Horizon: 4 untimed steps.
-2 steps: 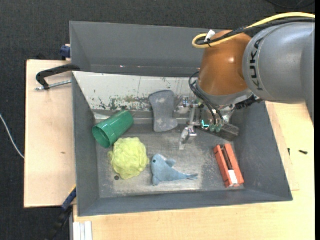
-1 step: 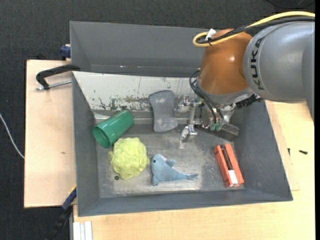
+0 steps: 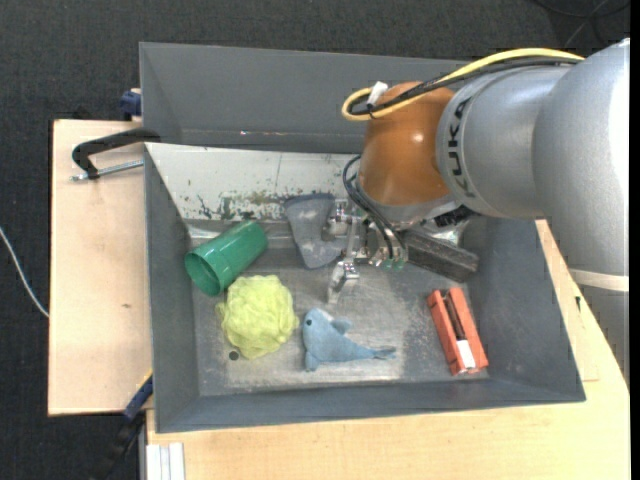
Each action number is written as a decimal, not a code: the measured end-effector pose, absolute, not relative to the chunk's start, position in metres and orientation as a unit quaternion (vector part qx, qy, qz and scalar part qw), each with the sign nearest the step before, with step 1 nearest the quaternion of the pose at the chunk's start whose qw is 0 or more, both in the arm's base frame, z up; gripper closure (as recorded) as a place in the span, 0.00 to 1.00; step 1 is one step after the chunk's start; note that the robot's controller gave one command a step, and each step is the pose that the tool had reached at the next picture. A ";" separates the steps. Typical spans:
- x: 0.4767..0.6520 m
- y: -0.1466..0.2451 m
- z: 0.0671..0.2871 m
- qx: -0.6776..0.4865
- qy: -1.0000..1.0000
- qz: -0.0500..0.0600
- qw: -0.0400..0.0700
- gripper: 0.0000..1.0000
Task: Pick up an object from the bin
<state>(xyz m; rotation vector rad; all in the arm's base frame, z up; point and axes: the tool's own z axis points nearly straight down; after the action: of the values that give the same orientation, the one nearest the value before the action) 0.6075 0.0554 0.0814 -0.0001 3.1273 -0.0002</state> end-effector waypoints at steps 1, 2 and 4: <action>0.601 0.047 0.126 0.025 1.000 0.001 0.001 0.00; 0.603 0.052 0.135 0.061 0.998 0.001 0.002 0.00; 0.607 0.077 0.079 0.153 0.988 0.004 0.015 1.00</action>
Offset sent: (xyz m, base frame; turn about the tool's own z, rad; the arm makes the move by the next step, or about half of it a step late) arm -0.0066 0.0036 0.0186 0.1883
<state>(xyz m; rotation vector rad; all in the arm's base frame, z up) 0.6068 0.0770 0.0789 0.4768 3.0758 0.0117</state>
